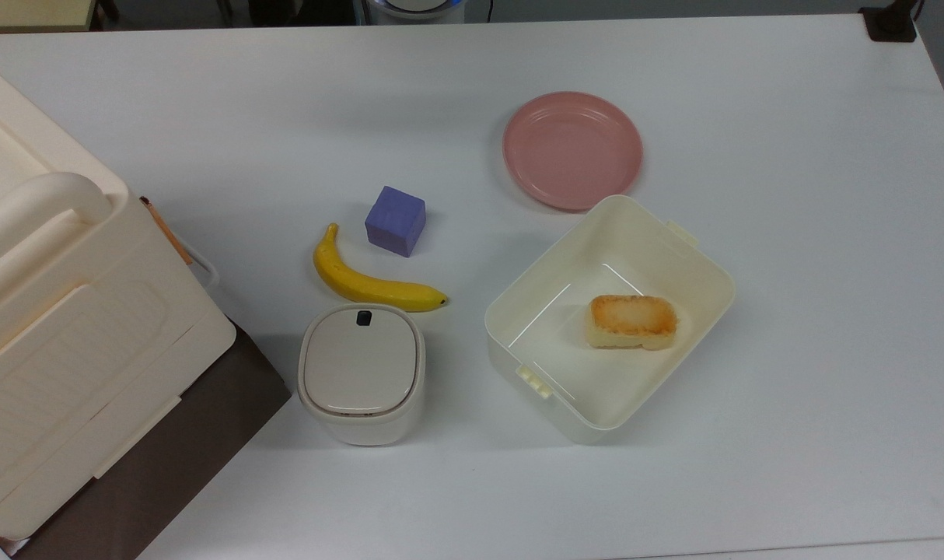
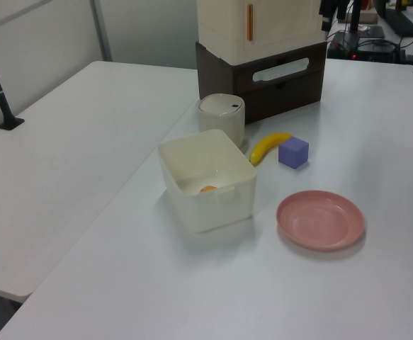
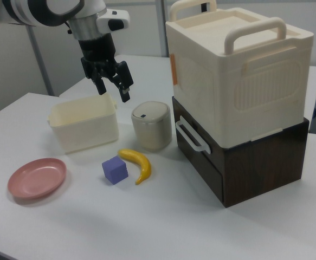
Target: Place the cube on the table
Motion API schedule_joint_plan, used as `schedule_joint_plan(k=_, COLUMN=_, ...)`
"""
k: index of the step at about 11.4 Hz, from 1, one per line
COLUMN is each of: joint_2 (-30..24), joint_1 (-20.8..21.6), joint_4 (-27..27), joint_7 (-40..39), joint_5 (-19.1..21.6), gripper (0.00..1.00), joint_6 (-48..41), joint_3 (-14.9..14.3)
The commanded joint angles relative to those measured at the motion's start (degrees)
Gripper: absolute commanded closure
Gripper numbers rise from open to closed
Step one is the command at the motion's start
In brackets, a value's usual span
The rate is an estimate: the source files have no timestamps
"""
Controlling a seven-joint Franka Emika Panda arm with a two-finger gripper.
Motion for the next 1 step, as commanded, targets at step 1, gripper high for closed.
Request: schedule_joint_plan(k=1, joint_2=-0.9, joint_1=1.0, joint_4=-1.4, joint_7=-0.9, joint_5=1.5, gripper=0.0, joint_6=1.1, joint_3=-0.6)
